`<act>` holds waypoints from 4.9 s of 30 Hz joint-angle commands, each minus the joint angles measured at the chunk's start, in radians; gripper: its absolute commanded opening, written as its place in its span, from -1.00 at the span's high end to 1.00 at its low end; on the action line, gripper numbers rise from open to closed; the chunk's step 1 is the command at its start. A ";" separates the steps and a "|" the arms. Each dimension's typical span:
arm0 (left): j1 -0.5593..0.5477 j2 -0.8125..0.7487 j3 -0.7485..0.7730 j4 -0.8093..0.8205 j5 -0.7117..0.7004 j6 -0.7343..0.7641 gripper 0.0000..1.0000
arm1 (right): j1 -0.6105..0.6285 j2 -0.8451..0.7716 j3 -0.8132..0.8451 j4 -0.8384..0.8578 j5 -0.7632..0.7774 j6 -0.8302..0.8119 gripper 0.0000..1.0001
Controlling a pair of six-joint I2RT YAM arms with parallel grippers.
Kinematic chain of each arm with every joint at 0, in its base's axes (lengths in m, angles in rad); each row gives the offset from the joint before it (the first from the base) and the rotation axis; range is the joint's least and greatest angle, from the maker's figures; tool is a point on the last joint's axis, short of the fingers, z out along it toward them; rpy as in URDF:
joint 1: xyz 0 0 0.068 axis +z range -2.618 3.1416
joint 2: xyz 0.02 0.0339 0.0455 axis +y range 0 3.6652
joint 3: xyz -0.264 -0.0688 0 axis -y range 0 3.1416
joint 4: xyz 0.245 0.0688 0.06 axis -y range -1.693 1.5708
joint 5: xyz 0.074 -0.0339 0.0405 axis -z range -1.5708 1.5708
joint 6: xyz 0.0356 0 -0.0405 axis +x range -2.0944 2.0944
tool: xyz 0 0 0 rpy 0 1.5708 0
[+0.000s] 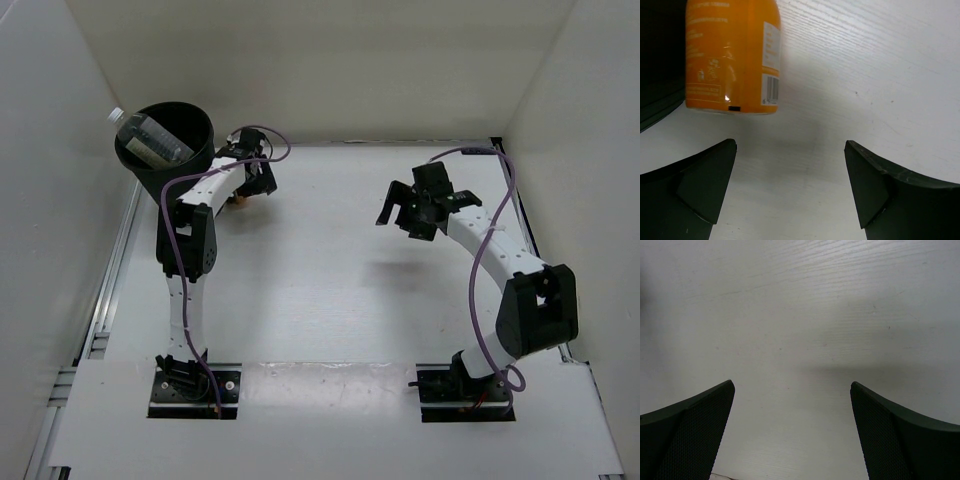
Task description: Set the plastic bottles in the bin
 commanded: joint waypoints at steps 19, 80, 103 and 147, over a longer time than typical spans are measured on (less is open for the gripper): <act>0.032 0.008 0.086 -0.018 -0.126 0.163 -1.00 | 0.004 0.006 0.049 0.030 -0.028 -0.013 -1.00; 0.062 -0.427 0.368 0.129 -0.080 0.752 0.80 | 0.036 -0.117 0.026 0.020 0.012 0.000 -1.00; 0.446 -0.498 -0.011 0.129 0.217 0.718 -0.07 | 0.074 -0.203 0.020 -0.007 0.038 0.010 -1.00; 0.316 -1.216 -0.968 -0.147 0.427 0.964 -1.00 | 0.065 -0.279 0.008 -0.036 0.087 -0.029 -1.00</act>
